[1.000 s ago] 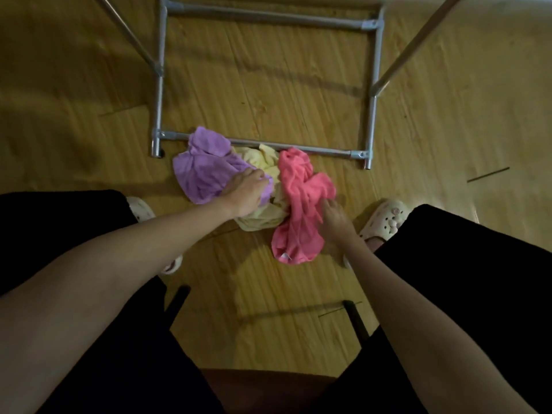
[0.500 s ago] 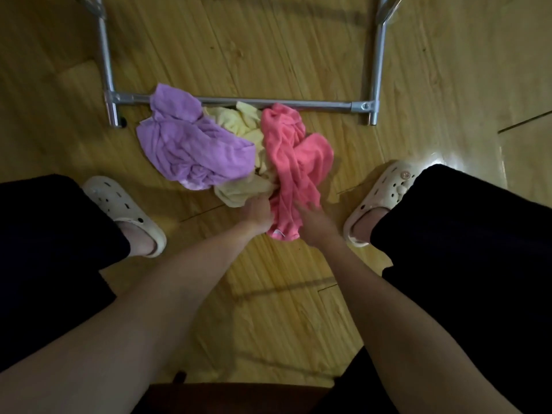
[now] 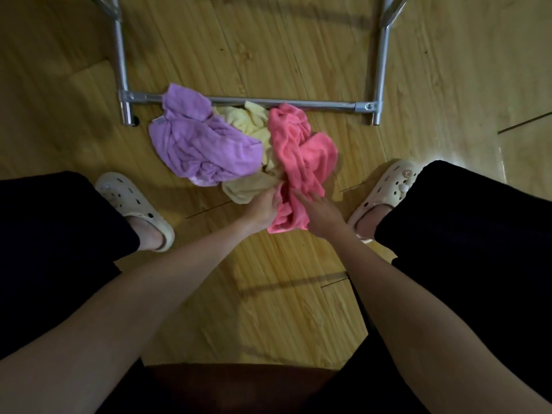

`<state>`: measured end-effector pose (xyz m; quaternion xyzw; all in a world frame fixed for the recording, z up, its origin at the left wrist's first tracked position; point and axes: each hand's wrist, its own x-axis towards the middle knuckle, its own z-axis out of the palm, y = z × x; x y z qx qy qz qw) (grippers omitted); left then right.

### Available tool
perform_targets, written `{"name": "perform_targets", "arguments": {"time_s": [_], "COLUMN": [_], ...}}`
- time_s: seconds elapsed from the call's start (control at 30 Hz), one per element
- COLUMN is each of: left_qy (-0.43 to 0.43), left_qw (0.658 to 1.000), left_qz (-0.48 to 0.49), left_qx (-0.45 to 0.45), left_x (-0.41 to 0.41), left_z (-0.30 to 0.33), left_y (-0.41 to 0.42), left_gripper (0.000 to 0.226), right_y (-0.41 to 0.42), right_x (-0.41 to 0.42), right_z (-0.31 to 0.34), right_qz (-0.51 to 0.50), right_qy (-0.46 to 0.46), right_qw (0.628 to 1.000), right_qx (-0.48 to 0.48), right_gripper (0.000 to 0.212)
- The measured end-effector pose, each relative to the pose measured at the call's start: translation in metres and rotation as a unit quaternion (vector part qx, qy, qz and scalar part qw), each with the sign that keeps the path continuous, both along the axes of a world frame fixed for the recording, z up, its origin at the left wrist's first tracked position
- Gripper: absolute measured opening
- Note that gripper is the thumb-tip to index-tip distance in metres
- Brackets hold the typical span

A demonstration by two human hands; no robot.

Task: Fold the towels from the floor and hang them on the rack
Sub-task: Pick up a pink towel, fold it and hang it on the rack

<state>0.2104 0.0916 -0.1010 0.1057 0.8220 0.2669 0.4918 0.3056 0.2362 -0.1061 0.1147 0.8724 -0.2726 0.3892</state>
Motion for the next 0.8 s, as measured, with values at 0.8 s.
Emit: {"name": "perform_targets", "arguments": {"time_s": [0.8], "left_qy": [0.213], "left_qw": [0.915], "left_qz": [-0.272], "left_qx": [0.209], "left_x": [-0.047], "left_z": [0.353], "left_y": [-0.029], "left_gripper": [0.016], "right_y": [0.002], "right_x": [-0.054], "right_z": [0.305], "right_qz": [-0.025], "right_qy": [0.273], "right_qw": [0.959], "right_qx": [-0.075], "right_gripper": [0.066]}}
